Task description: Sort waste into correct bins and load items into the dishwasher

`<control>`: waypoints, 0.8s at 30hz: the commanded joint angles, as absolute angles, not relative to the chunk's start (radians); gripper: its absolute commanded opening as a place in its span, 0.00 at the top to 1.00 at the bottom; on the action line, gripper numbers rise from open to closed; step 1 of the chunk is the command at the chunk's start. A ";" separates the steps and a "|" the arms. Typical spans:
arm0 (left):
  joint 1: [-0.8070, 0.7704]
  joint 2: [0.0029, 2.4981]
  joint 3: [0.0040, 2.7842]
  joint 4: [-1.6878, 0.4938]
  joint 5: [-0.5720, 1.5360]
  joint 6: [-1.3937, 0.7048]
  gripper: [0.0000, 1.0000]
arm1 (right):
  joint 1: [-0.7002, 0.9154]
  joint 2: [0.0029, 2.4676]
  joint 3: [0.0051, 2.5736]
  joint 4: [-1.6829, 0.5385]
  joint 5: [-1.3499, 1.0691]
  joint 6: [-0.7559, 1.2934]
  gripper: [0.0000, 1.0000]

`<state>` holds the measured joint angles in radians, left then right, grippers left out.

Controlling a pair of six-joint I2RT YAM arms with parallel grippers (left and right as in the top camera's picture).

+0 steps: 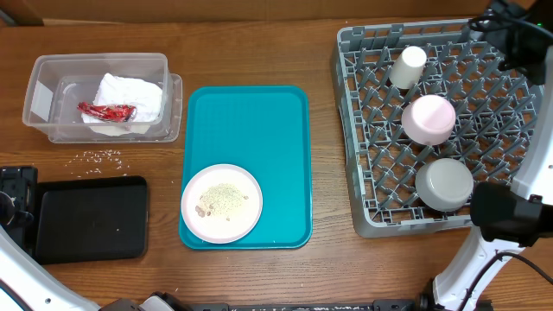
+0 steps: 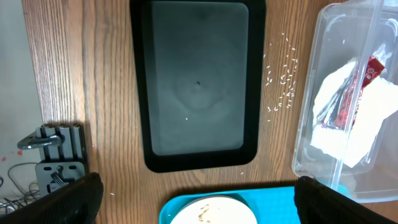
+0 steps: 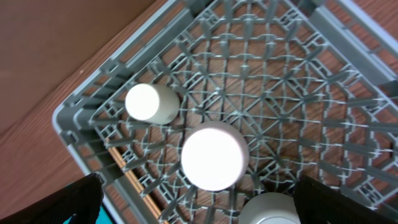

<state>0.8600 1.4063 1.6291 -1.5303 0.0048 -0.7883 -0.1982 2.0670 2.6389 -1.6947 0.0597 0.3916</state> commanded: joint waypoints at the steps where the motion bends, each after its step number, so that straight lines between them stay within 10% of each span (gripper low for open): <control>1: 0.864 1.392 1.634 -1.542 0.077 -0.810 0.00 | -0.211 2.038 2.657 -1.693 0.069 0.386 0.00; 9: 0.788 1.392 1.633 -1.660 0.620 -0.368 0.03 | -0.211 2.038 2.657 -1.693 0.069 0.386 0.00; 24: -0.251 1.436 1.504 -1.414 0.178 -0.453 0.02 | -0.211 2.038 2.657 -1.693 0.069 0.386 0.00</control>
<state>-0.0940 1.4155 1.5196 -1.4563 0.3237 -0.4004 -0.2134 2.0670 2.6389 -1.6955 0.0593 0.3912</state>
